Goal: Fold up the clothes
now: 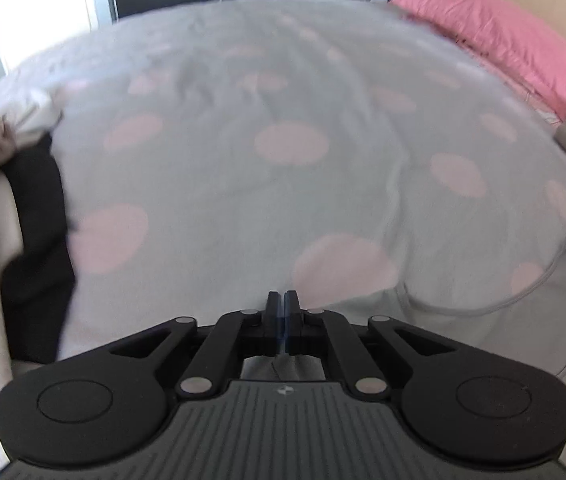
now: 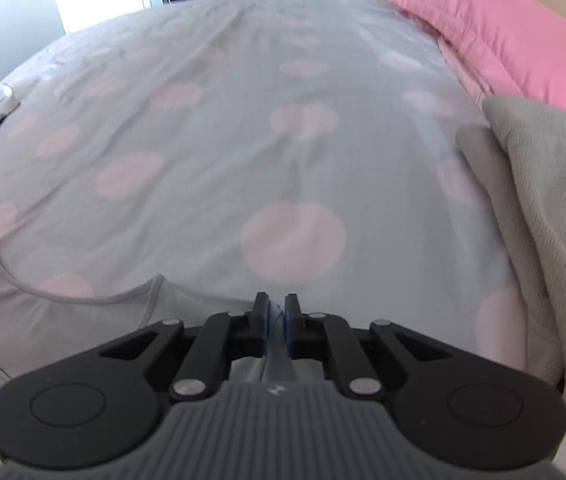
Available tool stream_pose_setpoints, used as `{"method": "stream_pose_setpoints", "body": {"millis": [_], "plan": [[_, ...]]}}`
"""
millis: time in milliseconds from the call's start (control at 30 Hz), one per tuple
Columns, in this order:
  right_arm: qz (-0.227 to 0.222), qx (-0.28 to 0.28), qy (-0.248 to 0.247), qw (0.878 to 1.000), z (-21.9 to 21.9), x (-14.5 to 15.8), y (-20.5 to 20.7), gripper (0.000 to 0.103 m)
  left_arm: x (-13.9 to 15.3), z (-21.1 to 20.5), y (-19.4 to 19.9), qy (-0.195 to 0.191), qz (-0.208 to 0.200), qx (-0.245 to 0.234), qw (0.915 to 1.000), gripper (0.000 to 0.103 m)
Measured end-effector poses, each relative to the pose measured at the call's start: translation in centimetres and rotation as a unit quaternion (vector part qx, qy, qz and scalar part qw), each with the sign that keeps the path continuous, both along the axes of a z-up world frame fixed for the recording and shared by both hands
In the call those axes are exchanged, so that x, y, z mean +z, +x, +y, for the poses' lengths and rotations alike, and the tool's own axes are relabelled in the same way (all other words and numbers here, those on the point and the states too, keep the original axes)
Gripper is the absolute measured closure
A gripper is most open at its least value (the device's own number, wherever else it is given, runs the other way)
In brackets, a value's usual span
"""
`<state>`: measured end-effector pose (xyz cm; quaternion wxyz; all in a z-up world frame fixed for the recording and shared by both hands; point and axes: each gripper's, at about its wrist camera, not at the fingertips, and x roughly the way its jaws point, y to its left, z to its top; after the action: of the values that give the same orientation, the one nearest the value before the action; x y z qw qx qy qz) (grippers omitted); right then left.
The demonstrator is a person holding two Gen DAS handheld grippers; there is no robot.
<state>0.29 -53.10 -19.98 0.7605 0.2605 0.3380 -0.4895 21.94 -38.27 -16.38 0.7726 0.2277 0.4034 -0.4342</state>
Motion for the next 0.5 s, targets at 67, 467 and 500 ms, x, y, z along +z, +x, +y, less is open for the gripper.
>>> {"method": "stream_pose_setpoints", "body": {"millis": [67, 467, 500], "plan": [[-0.004, -0.001, 0.002, 1.000, 0.9, 0.4, -0.1, 0.073, 0.9, 0.9, -0.4, 0.000, -0.013, 0.000, 0.9999, 0.090], [-0.024, 0.005, 0.010, 1.000, 7.1, 3.1, -0.2, 0.049, 8.8, 8.9, -5.7, 0.010, -0.041, -0.052, 0.9978, 0.084], [-0.026, 0.008, 0.007, 1.000, 8.1, 3.3, 0.0, 0.049, 9.2, 9.5, -6.2, 0.011, -0.040, -0.053, 0.9977, 0.084]]}}
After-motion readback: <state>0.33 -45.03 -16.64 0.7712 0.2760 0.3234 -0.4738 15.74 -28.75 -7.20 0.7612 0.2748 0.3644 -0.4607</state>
